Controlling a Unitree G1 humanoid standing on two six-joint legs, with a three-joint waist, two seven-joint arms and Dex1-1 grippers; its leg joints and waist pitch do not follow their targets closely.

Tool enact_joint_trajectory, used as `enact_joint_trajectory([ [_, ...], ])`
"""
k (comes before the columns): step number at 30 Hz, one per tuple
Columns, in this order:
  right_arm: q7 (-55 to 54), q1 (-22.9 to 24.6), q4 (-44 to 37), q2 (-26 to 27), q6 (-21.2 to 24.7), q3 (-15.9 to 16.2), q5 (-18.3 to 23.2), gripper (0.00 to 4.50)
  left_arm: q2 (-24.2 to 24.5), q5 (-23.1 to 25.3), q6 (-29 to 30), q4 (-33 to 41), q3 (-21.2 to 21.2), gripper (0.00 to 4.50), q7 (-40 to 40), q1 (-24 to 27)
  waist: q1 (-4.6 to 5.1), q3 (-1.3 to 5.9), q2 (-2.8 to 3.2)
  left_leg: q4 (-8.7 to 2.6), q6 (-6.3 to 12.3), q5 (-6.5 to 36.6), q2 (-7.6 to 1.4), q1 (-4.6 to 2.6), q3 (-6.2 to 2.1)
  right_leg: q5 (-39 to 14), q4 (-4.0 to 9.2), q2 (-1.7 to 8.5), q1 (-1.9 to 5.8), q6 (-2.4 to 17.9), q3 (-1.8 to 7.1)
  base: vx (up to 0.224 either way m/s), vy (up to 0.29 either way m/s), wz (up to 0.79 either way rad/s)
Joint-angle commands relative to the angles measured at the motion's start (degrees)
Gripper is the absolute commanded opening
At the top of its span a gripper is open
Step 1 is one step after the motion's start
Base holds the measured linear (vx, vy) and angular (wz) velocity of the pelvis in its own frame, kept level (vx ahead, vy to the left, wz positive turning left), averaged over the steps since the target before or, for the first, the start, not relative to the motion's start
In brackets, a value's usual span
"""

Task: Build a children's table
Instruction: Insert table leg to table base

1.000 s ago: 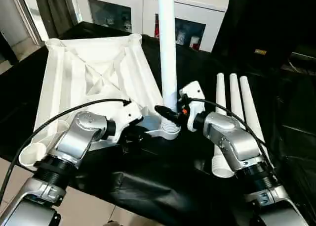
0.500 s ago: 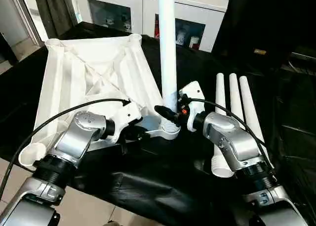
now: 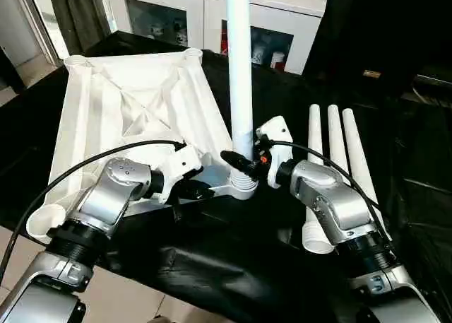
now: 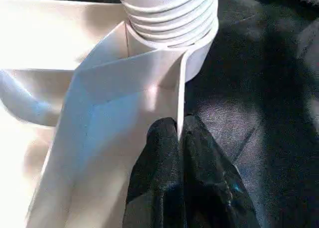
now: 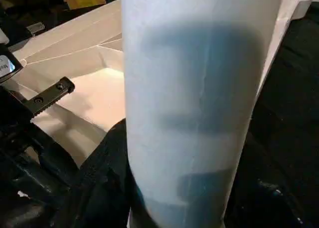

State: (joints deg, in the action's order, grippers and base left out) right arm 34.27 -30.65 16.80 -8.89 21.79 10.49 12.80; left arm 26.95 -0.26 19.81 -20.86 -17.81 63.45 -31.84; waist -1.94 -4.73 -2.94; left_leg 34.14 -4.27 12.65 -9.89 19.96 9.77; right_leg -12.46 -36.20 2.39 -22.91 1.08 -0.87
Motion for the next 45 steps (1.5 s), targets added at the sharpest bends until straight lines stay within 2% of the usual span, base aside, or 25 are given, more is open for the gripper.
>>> enact_joint_trajectory([
  [1,-0.25,0.42,2.11,-0.15,-0.18,-0.78,-0.83,1.89,0.96,1.89,1.41,-1.99,-2.48,0.00,1.08,2.13,-0.67,3.21,0.72,-4.22,1.65,2.28,-3.04,-0.05,-0.84,2.14,3.58,5.47,3.25,15.40,2.81,0.000,0.000,0.00],
  [7,-2.81,1.19,4.34,1.10,-2.43,-5.24,1.47,1.89,0.45,1.71,1.21,-2.01,-2.01,0.00,0.33,1.42,-0.71,3.08,0.84,-4.34,1.45,3.38,-3.15,-0.04,-0.86,0.37,3.85,5.64,3.10,15.38,2.86,0.000,0.000,0.00],
  [9,-3.33,2.99,4.96,1.66,-4.17,-7.07,2.70,1.89,0.36,1.57,1.11,-2.23,-1.95,0.00,0.18,1.08,-0.71,3.15,1.16,-4.38,1.17,3.57,-3.13,-0.05,-0.88,0.81,3.81,5.52,3.14,15.33,2.80,0.000,0.000,0.00],
  [10,-3.33,3.43,5.00,1.75,-4.53,-7.32,2.90,1.89,0.36,1.55,1.09,-2.29,-1.95,0.00,0.17,1.02,-0.79,3.15,1.15,-4.35,1.18,3.60,-3.20,-0.12,-0.86,1.19,3.78,5.61,3.07,15.39,2.83,0.000,0.000,0.00],
  [11,-3.27,4.34,5.01,1.96,-5.17,-7.80,3.30,1.89,0.30,1.55,0.94,-2.59,-1.95,0.00,0.15,0.80,-0.89,3.14,1.62,-4.38,1.07,3.73,-3.15,-0.08,-0.96,1.43,3.71,5.60,3.08,15.52,2.80,0.000,0.000,0.00],
  [12,-3.25,4.80,4.98,2.06,-5.46,-8.01,3.48,1.89,0.27,1.57,0.88,-2.71,-1.94,0.00,0.13,0.71,-0.83,3.12,1.28,-4.40,1.07,4.14,-3.14,-0.12,-0.88,1.24,3.85,5.53,3.07,15.55,2.80,0.000,0.000,0.00],
  [13,-3.26,6.00,4.99,2.32,-6.37,-8.62,3.89,1.89,0.20,1.64,0.65,-3.13,-1.93,0.00,0.12,0.42,-0.97,3.20,1.75,-4.39,1.00,3.90,-3.11,-0.12,-0.98,1.64,3.72,5.59,3.18,15.66,2.79,0.000,0.000,0.00],
  [16,-3.12,6.91,5.18,2.58,-7.35,-9.19,4.12,1.89,0.15,1.71,0.43,-3.54,-1.94,0.00,0.14,0.13,-1.03,3.14,1.59,-4.42,1.04,4.17,-3.14,-0.12,-0.91,2.08,3.80,5.51,3.09,15.85,2.78,0.000,0.000,0.00],
  [17,-3.04,7.25,5.20,2.66,-7.69,-9.36,4.23,1.89,0.13,1.73,0.38,-3.64,-1.95,0.00,0.15,0.04,-1.15,3.17,2.10,-4.43,0.89,4.31,-3.13,-0.13,-0.99,2.04,3.75,5.53,3.10,15.90,2.75,0.000,0.000,0.00],
  [18,-2.69,8.11,5.43,2.95,-8.74,-9.93,4.50,1.89,0.07,1.77,0.23,-3.96,-1.97,0.00,0.15,-0.22,-1.33,3.26,1.94,-4.40,0.90,4.30,-3.14,-0.21,-0.91,2.67,3.74,5.48,3.11,15.87,2.76,0.000,0.000,0.00],
  [19,-2.61,8.94,5.60,3.22,-9.58,-10.31,4.76,1.89,-0.03,1.78,0.09,-4.16,-1.92,0.00,0.07,-0.40,-1.44,3.26,2.29,-4.40,0.83,4.38,-3.16,-0.19,-0.96,2.96,3.69,5.58,3.07,15.98,2.78,0.000,0.000,0.00],
  [21,-2.61,9.43,5.78,3.37,-10.19,-10.49,4.99,1.89,-0.10,1.76,-0.01,-4.28,-1.89,0.00,0.00,-0.51,-1.57,3.27,2.01,-4.46,0.81,4.51,-3.17,-0.20,-0.94,3.49,3.70,5.49,3.13,16.11,2.71,0.000,0.000,0.00],
  [22,-2.54,10.36,6.70,3.64,-11.98,-10.66,4.98,1.89,-0.18,1.81,-0.13,-4.47,-1.87,0.00,-0.14,-0.68,-1.67,3.21,2.34,-4.49,0.71,4.76,-3.17,-0.15,-1.02,3.28,3.69,5.58,3.12,16.14,2.71,0.000,0.000,0.00],
  [23,-2.52,10.79,7.37,3.84,-13.13,-10.85,4.97,1.89,-0.20,1.81,-0.14,-4.52,-1.87,0.00,-0.17,-0.78,-1.75,3.21,2.20,-4.47,0.70,5.28,-3.21,-0.17,-0.94,2.96,3.82,5.62,3.08,16.10,2.74,0.000,0.000,0.00],
  [24,-2.48,11.81,9.43,4.21,-16.30,-11.00,4.68,1.89,-0.17,1.83,-0.13,-4.57,-1.89,0.00,-0.16,-0.97,-1.91,3.13,2.52,-4.54,0.50,5.93,-3.17,-0.14,-0.99,2.46,3.92,5.68,3.02,16.21,2.74,0.000,0.000,0.00],
  [26,-2.38,12.25,10.57,4.38,-17.84,-10.99,4.49,1.89,-0.11,1.83,-0.11,-4.57,-1.90,0.00,-0.11,-1.05,-1.91,3.04,2.45,-4.68,0.30,7.10,-3.24,-0.03,-1.08,1.02,4.05,5.73,3.08,16.12,2.72,0.000,0.000,0.00],
  [29,-2.18,13.19,12.10,4.83,-20.70,-10.64,3.87,1.89,0.33,1.72,-0.26,-4.69,-2.04,0.00,0.19,-1.20,-1.94,2.83,2.97,-4.86,0.17,8.40,-3.24,-0.02,-1.23,-1.15,4.23,5.72,2.97,15.94,2.76,0.000,0.000,0.00],
  [31,-2.00,13.43,12.23,5.01,-21.31,-10.65,3.82,1.89,0.47,1.73,-0.35,-4.81,-2.08,0.00,0.26,-1.26,-1.91,2.94,2.81,-4.82,0.39,8.00,-3.23,-0.03,-1.19,-0.46,4.22,5.66,3.04,15.89,2.77,0.000,0.000,0.00],
  [32,-1.86,13.72,12.42,5.24,-22.05,-10.77,3.88,1.89,0.60,1.75,-0.39,-4.90,-2.11,0.00,0.33,-1.30,-2.00,2.92,3.18,-4.83,0.52,7.59,-3.23,0.03,-1.27,0.30,4.11,5.69,3.05,15.99,2.75,0.000,0.000,0.00],
  [34,-1.71,13.99,12.62,5.38,-22.68,-10.78,3.97,1.89,0.72,1.77,-0.40,-4.92,-2.14,0.00,0.41,-1.33,-1.94,2.85,3.08,-4.86,0.77,7.92,-3.17,0.11,-1.20,0.41,4.26,5.65,3.08,16.02,2.76,0.000,0.000,0.00],
  [35,-1.37,14.42,12.78,5.39,-23.40,-10.40,3.75,1.89,0.85,1.79,-0.31,-4.77,-2.20,0.00,0.53,-1.27,-2.04,2.76,3.45,-4.85,0.82,8.13,-3.16,0.15,-1.27,-0.06,4.26,5.75,3.04,16.01,2.79,0.000,0.000,0.00],
  [38,-1.11,14.63,13.19,5.38,-24.23,-10.07,3.63,1.89,0.93,1.80,-0.26,-4.70,-2.25,0.00,0.62,-1.25,-1.98,2.74,3.25,-4.92,1.17,8.50,-3.17,0.18,-1.23,-2.12,4.54,5.76,3.10,15.76,2.85,0.000,0.000,0.00],
  [40,-0.38,15.30,13.27,4.75,-25.83,-8.01,1.88,1.89,1.08,1.99,-0.26,-4.69,-2.58,0.00,0.92,-1.28,-1.98,2.68,3.69,-4.97,1.21,8.05,-3.24,0.17,-1.27,-1.60,4.51,5.70,2.94,15.76,2.79,0.000,0.000,0.00],
  [42,0.88,15.42,13.97,3.73,-27.98,-5.52,-0.41,1.89,0.94,2.30,-0.62,-5.25,-2.99,0.00,0.96,-1.62,-1.85,2.71,3.49,-4.96,1.42,7.66,-3.13,0.20,-1.17,-0.90,4.54,5.59,3.06,15.63,2.75,0.000,0.000,0.00],
  [45,1.92,15.28,14.25,3.26,-28.40,-4.59,-1.02,1.89,0.76,2.37,-0.77,-5.43,-3.10,0.00,0.85,-1.70,-1.85,2.76,3.55,-4.99,2.06,7.19,-3.16,0.23,-1.17,-0.86,4.58,5.63,3.08,15.66,2.79,0.000,0.000,0.00],
])
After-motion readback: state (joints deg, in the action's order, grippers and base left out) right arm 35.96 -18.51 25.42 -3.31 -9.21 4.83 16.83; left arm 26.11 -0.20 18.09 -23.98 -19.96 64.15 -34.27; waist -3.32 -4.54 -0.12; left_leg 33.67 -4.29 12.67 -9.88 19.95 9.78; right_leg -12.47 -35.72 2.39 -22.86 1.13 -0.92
